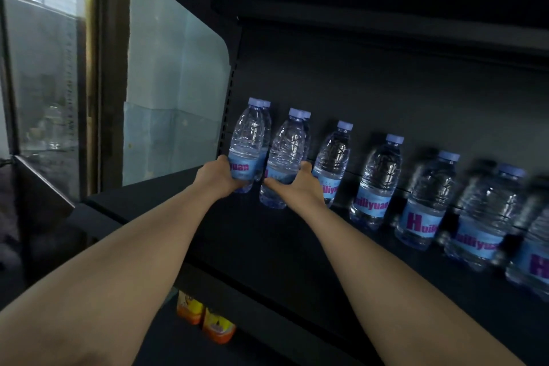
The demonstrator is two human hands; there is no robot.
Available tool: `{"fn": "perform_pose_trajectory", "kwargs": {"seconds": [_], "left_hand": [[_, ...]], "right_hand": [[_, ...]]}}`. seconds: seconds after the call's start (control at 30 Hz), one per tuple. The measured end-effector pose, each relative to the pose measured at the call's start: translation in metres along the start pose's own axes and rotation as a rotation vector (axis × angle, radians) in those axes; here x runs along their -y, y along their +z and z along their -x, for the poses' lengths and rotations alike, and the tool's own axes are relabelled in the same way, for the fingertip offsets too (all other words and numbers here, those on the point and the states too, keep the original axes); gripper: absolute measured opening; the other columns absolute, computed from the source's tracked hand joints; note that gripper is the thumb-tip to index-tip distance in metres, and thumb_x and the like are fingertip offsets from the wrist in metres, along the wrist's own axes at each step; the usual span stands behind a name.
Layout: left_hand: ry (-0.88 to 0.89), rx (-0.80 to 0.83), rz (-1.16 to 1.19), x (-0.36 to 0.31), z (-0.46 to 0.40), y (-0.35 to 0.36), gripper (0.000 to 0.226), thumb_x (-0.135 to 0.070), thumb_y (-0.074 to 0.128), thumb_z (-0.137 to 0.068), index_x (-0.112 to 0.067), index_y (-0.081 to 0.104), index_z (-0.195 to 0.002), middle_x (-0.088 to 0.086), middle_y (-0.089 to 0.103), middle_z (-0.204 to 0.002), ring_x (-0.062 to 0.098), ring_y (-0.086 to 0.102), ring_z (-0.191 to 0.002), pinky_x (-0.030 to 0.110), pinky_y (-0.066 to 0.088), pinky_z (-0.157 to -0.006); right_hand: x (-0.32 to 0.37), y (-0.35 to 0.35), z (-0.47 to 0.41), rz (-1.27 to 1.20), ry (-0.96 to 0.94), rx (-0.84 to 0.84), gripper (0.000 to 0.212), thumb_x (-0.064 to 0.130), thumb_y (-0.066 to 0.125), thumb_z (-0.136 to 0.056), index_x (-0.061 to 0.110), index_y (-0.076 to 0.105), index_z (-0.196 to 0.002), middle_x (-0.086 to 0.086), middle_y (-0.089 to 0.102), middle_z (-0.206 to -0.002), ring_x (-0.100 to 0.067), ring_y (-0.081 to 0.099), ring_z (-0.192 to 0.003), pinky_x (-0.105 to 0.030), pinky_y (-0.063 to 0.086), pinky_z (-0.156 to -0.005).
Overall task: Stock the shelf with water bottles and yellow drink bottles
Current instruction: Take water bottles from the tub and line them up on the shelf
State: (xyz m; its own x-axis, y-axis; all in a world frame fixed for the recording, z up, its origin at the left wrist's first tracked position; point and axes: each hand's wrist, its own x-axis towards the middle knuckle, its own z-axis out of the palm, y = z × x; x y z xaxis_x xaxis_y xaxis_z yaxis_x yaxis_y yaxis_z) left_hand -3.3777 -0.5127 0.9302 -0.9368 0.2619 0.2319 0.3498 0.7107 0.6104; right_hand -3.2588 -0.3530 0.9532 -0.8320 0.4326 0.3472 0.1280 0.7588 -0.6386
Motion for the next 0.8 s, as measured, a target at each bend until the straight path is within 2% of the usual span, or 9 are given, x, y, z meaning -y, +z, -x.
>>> {"fn": "perform_pose_trajectory", "kwargs": {"seconds": [0.07, 0.23, 0.33, 0.43, 0.57, 0.8], "left_hand": [[0.016, 0.001, -0.02, 0.002, 0.007, -0.005, 0.067, -0.057, 0.076, -0.072, -0.018, 0.055, -0.122, 0.007, 0.068, -0.11, 0.027, 0.065, -0.096, 0.037, 0.053, -0.084], [0.081, -0.021, -0.04, -0.003, 0.036, -0.023, 0.053, -0.042, 0.073, -0.084, -0.016, 0.052, -0.125, 0.007, 0.066, -0.108, 0.024, 0.061, -0.094, 0.033, 0.044, -0.074], [0.166, -0.063, -0.088, -0.005, 0.059, -0.035, 0.047, -0.039, 0.07, -0.087, -0.016, 0.052, -0.123, 0.007, 0.066, -0.112, 0.028, 0.062, -0.101, 0.035, 0.046, -0.078], [0.244, -0.108, -0.127, -0.008, 0.086, -0.047, 0.043, -0.037, 0.07, -0.088, -0.017, 0.055, -0.122, 0.008, 0.067, -0.113, 0.029, 0.063, -0.102, 0.038, 0.05, -0.084], [0.358, -0.178, -0.194, -0.006, 0.129, -0.063, 0.043, -0.034, 0.07, -0.089, -0.016, 0.057, -0.126, 0.011, 0.065, -0.116, 0.033, 0.063, -0.103, 0.041, 0.052, -0.084], [0.504, -0.26, -0.331, 0.016, 0.221, -0.09, 0.041, -0.031, 0.068, -0.091, -0.016, 0.055, -0.126, 0.009, 0.061, -0.116, 0.031, 0.063, -0.1, 0.042, 0.053, -0.076]], "right_hand": [[-0.001, -0.004, 0.007, 0.063, -0.037, -0.038, 0.073, 0.053, 0.072, -0.081, 0.014, 0.036, -0.133, -0.005, 0.06, -0.122, -0.026, 0.061, -0.107, -0.035, 0.052, -0.083], [0.004, -0.016, 0.028, 0.318, -0.166, -0.139, 0.055, 0.039, 0.065, -0.09, 0.012, 0.038, -0.13, -0.009, 0.061, -0.108, -0.027, 0.063, -0.094, -0.033, 0.05, -0.066], [0.011, -0.024, 0.049, 0.454, -0.247, -0.178, 0.051, 0.033, 0.062, -0.092, 0.009, 0.04, -0.131, -0.011, 0.06, -0.109, -0.029, 0.063, -0.095, -0.032, 0.047, -0.063], [0.021, -0.03, 0.073, 0.538, -0.288, -0.188, 0.051, 0.033, 0.061, -0.093, 0.008, 0.041, -0.132, -0.012, 0.06, -0.117, -0.031, 0.06, -0.104, -0.032, 0.043, -0.066], [0.039, -0.037, 0.114, 0.635, -0.313, -0.231, 0.047, 0.032, 0.06, -0.094, 0.008, 0.043, -0.131, -0.012, 0.059, -0.118, -0.029, 0.058, -0.108, -0.035, 0.047, -0.07], [0.069, -0.035, 0.206, 0.759, -0.347, -0.32, 0.039, 0.027, 0.056, -0.096, 0.007, 0.048, -0.128, -0.011, 0.06, -0.118, -0.031, 0.055, -0.113, -0.038, 0.051, -0.075]]}}
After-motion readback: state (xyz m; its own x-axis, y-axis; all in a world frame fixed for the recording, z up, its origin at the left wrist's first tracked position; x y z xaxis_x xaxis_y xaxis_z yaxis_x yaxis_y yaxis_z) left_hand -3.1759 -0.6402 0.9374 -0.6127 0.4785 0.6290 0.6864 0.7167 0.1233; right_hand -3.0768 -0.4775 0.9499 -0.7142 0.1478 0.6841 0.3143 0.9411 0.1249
